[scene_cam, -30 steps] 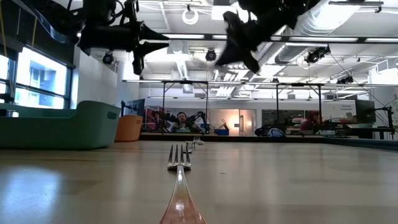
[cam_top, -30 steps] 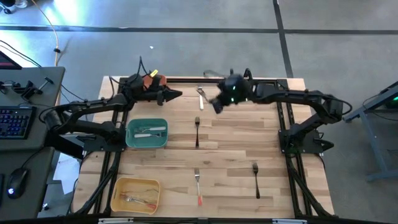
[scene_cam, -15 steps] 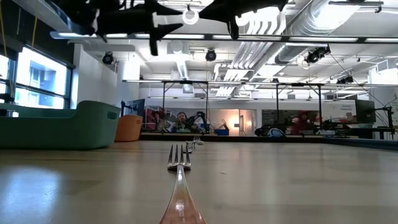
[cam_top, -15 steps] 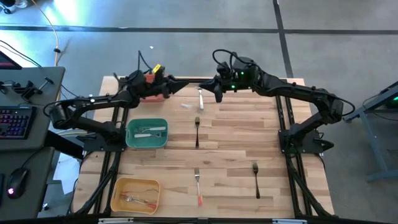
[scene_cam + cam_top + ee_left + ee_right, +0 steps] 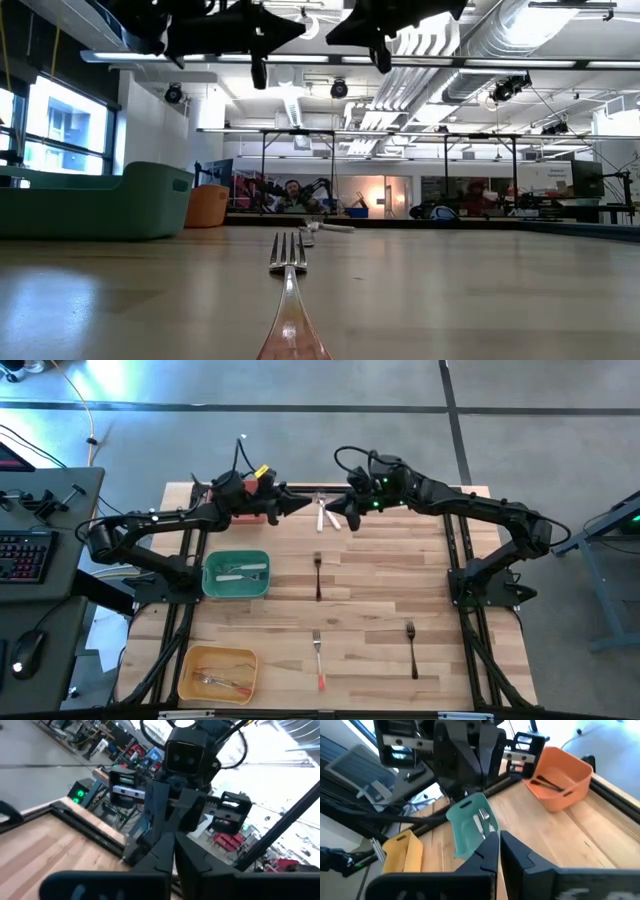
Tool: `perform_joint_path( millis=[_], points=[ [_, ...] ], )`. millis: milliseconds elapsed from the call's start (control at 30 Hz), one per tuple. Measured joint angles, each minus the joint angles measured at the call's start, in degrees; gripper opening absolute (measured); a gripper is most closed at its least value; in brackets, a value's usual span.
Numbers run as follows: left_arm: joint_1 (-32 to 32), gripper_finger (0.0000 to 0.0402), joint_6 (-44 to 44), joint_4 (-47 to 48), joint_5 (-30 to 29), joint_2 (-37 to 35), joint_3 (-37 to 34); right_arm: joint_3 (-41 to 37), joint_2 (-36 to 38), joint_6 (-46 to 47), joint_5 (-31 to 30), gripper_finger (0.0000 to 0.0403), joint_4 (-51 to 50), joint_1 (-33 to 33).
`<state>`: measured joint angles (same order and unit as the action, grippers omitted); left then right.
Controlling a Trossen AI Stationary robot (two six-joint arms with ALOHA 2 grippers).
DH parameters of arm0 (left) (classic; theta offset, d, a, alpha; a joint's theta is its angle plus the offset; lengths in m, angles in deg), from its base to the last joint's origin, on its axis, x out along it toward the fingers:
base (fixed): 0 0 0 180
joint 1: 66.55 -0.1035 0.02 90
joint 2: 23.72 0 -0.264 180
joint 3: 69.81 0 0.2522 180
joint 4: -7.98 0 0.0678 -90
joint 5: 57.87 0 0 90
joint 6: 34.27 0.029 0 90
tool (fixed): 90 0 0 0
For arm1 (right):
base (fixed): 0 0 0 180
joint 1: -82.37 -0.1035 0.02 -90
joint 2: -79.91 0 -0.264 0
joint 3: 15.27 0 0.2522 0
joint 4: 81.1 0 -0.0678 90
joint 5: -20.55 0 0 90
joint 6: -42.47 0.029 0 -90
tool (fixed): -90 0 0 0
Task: Sort silverware by color (type)
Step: Put the white fork into the green bin
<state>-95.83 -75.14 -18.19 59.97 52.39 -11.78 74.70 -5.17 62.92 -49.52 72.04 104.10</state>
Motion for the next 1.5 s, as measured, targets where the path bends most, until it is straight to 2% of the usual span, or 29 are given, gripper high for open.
perform_joint_path(
  millis=[133, 333, 467, 600, 833, 1100, 1333, 1500],
  points=[
    [-0.32, 0.0008, 0.48, 6.34, -2.39, -0.02, 0.0, 0.0, 0.0, -2.48, -2.71, 0.0, -3.38, 0.09],
    [0.56, 0.0015, 0.83, 21.15, -7.16, 0.16, -0.02, 0.0, 0.0, -2.26, -6.84, 0.0, -9.59, 1.46],
    [1.61, 0.0036, 1.93, 26.5, -9.62, 2.38, -0.04, -0.01, 0.0, -2.82, -10.95, 0.0, -12.74, 1.93],
    [2.67, 0.0068, 0.1, 28.77, -11.91, 7.39, 1.21, -0.01, 1.49, -3.95, -11.62, 0.0, -16.67, 3.1],
    [4.06, 0.0117, -0.48, 40.38, -19.18, 19.37, 11.42, -0.01, 11.07, -8.94, -18.11, 0.0, -24.74, 6.42],
    [2.9, 0.0127, 0.05, 57.61, -29.7, 30.51, 26.79, 0.01, 19.56, -10.44, -18.37, 0.0, -28.44, 9.86],
    [-1.07, 0.0127, -3.71, 63.41, -29.4, 38.54, 34.16, 0.01, 22.48, -12.01, -18.17, 0.0, -30.45, 9.39],
    [-2.09, 0.0127, -5.25, 64.67, -28.66, 41.75, 35.77, 0.01, 23.62, -14.64, -17.87, 0.0, -33.33, 8.81]
  ],
)
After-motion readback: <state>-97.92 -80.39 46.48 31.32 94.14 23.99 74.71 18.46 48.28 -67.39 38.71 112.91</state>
